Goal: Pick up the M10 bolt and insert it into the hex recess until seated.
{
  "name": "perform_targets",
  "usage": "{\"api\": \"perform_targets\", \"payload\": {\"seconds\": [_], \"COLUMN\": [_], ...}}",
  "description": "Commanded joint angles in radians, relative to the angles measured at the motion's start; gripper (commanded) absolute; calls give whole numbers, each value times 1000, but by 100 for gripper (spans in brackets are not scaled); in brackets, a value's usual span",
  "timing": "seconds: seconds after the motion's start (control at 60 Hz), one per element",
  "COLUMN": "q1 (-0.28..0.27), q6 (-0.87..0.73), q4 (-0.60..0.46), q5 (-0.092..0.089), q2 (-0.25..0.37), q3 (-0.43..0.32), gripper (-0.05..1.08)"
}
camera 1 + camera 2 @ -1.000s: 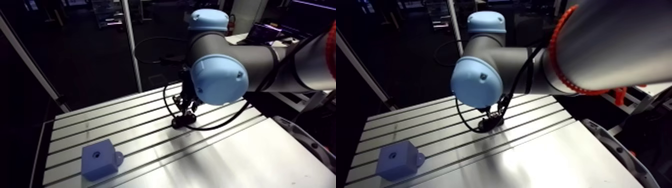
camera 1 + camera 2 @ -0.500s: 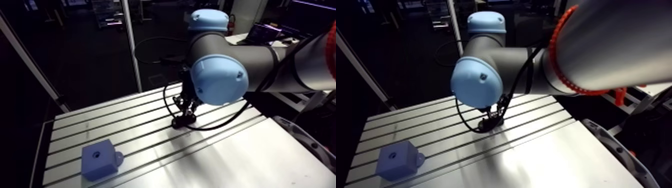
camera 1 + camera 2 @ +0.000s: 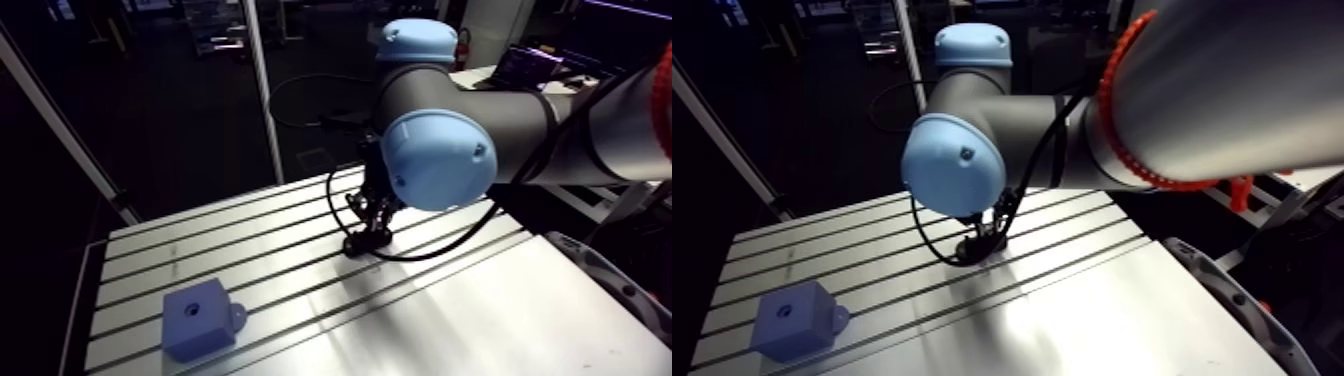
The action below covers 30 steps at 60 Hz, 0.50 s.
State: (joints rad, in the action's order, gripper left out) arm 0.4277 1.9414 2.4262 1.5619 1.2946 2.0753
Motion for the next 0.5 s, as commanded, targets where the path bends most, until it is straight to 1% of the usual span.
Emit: {"api": "perform_targets", "payload": {"seconds": [0.017, 0.5], "q1": [0, 5], "q6": [-2, 0], "q4": [0, 0], "q5": [-1, -1], "q2": [-1, 1], "q3": [1, 6], "gripper": [67, 68]}}
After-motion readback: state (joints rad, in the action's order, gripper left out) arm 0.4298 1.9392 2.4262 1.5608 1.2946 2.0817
